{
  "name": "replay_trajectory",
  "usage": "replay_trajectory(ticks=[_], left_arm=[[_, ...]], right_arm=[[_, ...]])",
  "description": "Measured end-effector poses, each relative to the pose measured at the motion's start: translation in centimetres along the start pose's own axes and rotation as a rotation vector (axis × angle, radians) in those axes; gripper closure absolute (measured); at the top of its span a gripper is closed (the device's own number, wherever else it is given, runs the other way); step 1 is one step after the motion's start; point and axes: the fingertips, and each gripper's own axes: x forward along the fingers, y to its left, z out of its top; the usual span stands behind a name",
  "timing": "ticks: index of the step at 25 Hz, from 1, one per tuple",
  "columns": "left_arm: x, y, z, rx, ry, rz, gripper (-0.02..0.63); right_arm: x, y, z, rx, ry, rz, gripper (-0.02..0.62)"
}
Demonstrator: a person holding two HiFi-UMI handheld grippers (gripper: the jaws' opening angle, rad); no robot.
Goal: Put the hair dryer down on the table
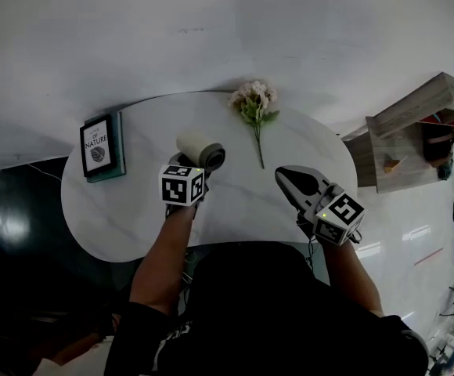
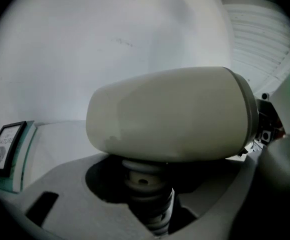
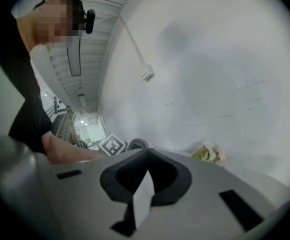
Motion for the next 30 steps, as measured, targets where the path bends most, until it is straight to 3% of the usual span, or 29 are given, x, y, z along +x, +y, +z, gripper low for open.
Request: replay_trajectory(ticks=[10,17,21,30], left_arm=[[7.0,1.8,-2.3,0.055,0.219,0.081,0.396],[9.5,1.7,-2.8,0.093,0.272,0.1,0.394],[11.2,0.8,-4.3,0.08,0.311,0.071,0.393],[12.2,1.2,-5.9,0.095,0.375,0.091,0.39]], right_arm=[[-1.4,-2.9,-2.3,0.069,0.045,-0.014,0.589],[-1.1,-4.1,-2.9,0.072,0.059,0.031,0.589],[-0.9,-4.2,-2.9,0.114,0.063,0.063,0.589],[-1.1,-4.9,-4.7,0.091,0.115,0.131,0.589]])
